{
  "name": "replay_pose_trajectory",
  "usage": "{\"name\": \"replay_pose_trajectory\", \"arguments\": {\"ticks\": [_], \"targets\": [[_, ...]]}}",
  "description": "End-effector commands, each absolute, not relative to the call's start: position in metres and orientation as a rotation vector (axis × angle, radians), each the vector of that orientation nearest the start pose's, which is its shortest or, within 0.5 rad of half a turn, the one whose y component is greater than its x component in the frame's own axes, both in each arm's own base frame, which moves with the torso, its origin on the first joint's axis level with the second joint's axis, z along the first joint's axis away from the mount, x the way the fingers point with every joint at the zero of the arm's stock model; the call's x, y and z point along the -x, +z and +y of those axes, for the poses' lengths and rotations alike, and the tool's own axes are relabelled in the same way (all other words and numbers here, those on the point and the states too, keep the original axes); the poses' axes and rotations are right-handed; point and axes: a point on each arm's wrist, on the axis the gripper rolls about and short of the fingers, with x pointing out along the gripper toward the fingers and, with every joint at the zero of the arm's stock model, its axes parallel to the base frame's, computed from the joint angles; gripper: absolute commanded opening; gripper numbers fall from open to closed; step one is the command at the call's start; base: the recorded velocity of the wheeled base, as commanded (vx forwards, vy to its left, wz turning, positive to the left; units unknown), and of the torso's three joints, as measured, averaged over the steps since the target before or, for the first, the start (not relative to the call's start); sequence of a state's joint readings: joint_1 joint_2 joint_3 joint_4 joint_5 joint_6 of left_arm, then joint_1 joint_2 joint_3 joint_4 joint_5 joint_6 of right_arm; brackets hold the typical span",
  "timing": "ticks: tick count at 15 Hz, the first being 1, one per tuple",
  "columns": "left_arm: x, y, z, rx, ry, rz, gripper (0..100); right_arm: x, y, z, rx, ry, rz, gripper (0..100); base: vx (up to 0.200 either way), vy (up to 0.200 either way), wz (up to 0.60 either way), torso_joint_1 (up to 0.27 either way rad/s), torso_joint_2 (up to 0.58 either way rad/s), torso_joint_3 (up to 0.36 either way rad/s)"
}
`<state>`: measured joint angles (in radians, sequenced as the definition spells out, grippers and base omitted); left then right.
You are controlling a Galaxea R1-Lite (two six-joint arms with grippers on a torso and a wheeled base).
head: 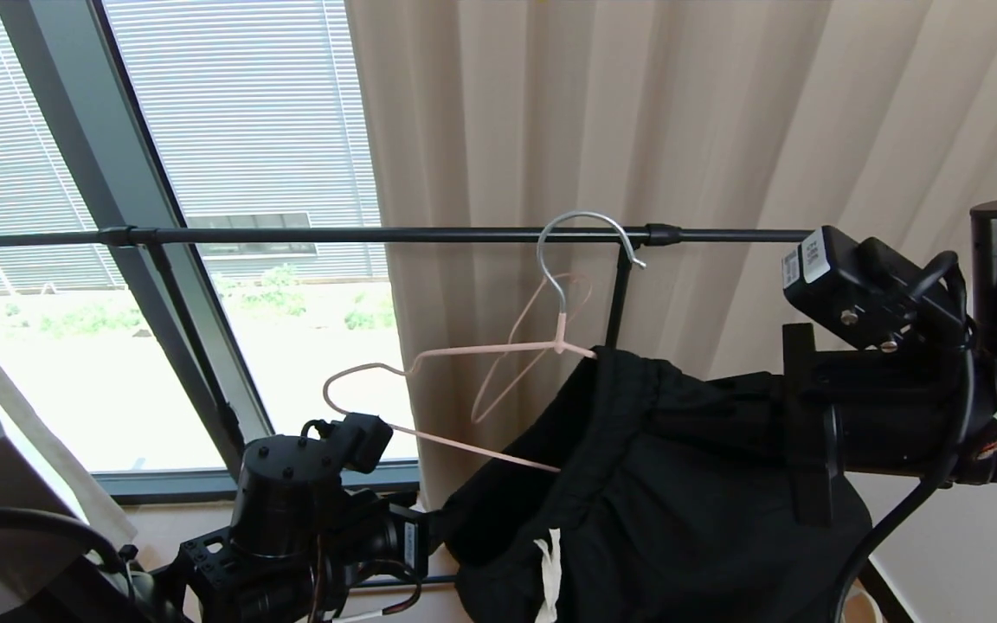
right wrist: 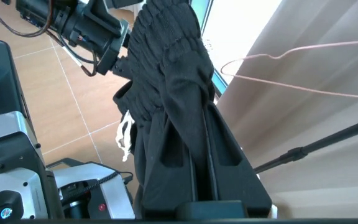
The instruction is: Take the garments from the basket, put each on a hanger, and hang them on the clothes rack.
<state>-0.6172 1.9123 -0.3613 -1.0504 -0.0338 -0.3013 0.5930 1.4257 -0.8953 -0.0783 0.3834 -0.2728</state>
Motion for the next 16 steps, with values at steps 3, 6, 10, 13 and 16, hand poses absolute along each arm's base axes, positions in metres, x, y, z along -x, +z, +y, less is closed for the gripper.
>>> {"name": "replay_pose_trajectory", "arguments": {"ticks": [3,6,10,13,16], "targets": [[-0.207,0.076,-0.15,0.148,-0.573,0.531,0,-0.198,0.216,0.12,0.268,0.969,0.353,0,0.0,0.0,0.0,0.0,0.0,0.0],[-0.212,0.079,-0.148,0.155,-0.56,0.515,0,-0.197,0.205,0.111,0.256,0.951,0.362,0,0.0,0.0,0.0,0.0,0.0,0.0],[-0.22,0.08,-0.144,0.16,-0.533,0.499,0,-0.19,0.188,0.093,0.231,0.927,0.41,0,0.0,0.0,0.0,0.0,0.0,0.0],[-0.227,0.083,-0.135,0.164,-0.493,0.482,0,-0.184,0.182,0.085,0.225,0.906,0.412,0,0.0,0.0,0.0,0.0,0.0,0.0],[-0.238,0.09,-0.131,0.172,-0.468,0.44,0,-0.178,0.176,0.083,0.227,0.907,0.433,0,0.0,0.0,0.0,0.0,0.0,0.0]]}}
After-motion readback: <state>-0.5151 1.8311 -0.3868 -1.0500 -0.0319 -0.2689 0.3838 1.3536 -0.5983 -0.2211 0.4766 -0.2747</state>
